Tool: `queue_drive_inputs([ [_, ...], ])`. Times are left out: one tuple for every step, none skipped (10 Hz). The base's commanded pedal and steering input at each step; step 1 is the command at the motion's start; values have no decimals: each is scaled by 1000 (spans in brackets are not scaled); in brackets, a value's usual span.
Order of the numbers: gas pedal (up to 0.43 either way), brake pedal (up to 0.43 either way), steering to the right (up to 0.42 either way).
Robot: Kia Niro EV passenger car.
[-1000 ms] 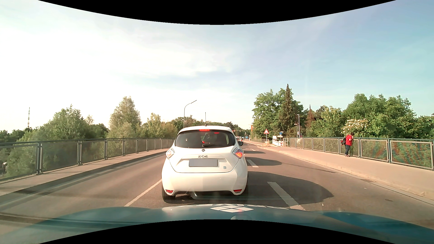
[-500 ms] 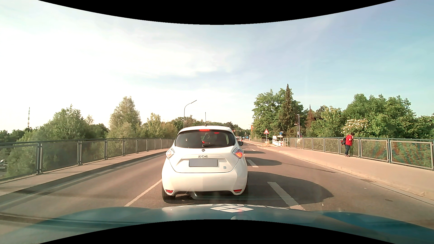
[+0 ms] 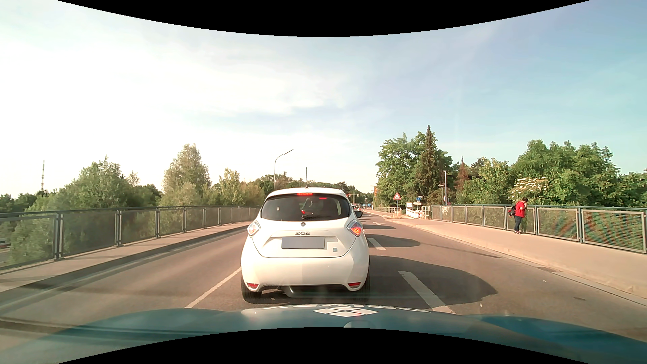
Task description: Follow the waypoints while adhering to traffic rules and regulations
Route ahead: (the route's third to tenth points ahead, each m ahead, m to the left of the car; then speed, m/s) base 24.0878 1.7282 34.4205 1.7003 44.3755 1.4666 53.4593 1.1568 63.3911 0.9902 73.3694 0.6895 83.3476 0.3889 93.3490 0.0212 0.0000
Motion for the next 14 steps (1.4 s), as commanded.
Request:
queue_drive_inputs([
  [0, 274, -2],
  [0, 280, -2],
  [0, 274, -2],
  [0, 280, -2],
  [0, 280, -2],
  [0, 280, -2],
  [0, 280, -2],
  [0, 280, -2],
  [0, 274, -1],
  [0, 274, -1],
  [0, 274, -1],
  [0, 274, -1],
  [0, 274, -1],
  [0, 274, -1],
])
